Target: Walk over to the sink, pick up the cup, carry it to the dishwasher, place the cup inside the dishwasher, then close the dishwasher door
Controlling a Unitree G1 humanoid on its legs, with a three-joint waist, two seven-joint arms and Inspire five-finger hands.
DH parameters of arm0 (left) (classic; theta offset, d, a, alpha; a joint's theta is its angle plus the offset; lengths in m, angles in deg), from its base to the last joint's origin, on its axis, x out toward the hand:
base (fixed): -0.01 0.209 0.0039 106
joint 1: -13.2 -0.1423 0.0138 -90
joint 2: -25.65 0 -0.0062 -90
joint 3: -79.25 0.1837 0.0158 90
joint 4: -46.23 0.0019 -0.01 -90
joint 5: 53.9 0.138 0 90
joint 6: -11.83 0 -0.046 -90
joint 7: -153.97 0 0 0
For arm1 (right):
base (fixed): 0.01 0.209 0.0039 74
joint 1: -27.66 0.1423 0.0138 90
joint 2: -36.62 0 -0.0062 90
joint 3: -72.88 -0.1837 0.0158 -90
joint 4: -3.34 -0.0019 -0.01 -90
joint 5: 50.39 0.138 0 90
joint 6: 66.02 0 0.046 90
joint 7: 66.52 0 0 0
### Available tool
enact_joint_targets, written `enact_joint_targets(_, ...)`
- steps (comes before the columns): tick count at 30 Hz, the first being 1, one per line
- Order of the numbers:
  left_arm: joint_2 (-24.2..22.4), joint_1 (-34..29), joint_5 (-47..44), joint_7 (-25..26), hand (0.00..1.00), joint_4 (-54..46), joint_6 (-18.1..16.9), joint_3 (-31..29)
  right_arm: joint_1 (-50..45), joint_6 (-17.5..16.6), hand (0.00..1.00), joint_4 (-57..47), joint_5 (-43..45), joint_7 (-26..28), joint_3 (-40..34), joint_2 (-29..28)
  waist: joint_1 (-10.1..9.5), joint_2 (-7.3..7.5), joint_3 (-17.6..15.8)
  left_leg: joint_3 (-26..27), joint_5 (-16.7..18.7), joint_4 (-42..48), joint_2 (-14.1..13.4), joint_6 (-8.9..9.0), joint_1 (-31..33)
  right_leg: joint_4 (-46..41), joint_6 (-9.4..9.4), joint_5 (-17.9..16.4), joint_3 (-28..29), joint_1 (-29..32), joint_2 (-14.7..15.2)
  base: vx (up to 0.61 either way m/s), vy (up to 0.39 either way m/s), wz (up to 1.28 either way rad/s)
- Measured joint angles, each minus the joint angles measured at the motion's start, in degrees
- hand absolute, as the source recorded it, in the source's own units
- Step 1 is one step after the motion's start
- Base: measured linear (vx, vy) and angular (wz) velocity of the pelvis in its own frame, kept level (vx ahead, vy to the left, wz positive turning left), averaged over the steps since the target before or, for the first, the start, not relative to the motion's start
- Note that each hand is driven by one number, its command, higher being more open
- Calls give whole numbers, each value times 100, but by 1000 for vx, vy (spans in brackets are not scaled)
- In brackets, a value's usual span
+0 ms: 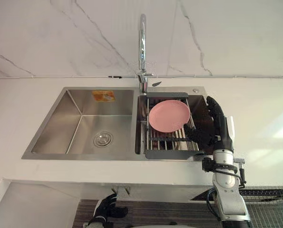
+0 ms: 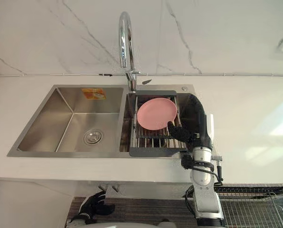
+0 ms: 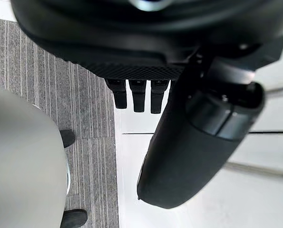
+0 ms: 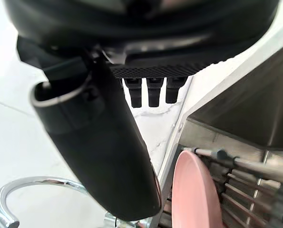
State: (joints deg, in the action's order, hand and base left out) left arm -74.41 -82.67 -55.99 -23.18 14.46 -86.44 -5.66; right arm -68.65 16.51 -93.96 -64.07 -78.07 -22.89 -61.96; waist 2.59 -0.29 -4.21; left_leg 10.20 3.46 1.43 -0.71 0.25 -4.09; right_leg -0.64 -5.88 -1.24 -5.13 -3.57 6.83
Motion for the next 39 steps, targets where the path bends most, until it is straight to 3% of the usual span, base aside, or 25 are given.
enact_joint_targets(3,7,31,-1,1,90,14,-23,-1,-101,1,90,0,0,-38,-94,-22,7,2,-94,-26,-171,-231,-69,44,-67,279,78,144,24,-81,-116,-47,-30,-1)
enact_joint_targets(14,-1,32,-41,101,90,17,42,-30,-314,1,90,56,5,-26,-16,-113,-9,12,-120,1,-169,-229,-108,47,-219,172,77,144,7,-186,-113,-4,0,0)
enact_joint_targets(22,5,21,-133,133,90,-36,25,-174,-341,41,90,255,-242,10,120,-62,-84,99,-215,33,-125,-204,-140,106,-395,7,80,94,-118,-317,-90,-91,-17,0)
enact_joint_targets(33,-24,-29,-140,172,90,-163,-62,-259,-107,39,90,327,-912,173,227,1133,-231,117,-225,67,-382,-571,-152,100,-448,-37,88,41,-364,-262,-79,-20,-16,9)
enact_joint_targets(39,-24,-28,-139,140,90,-191,-85,-258,334,40,90,706,-1150,250,409,1436,-279,125,-235,78,-366,-510,-153,123,-416,-39,77,43,-413,-265,-67,41,2,2)
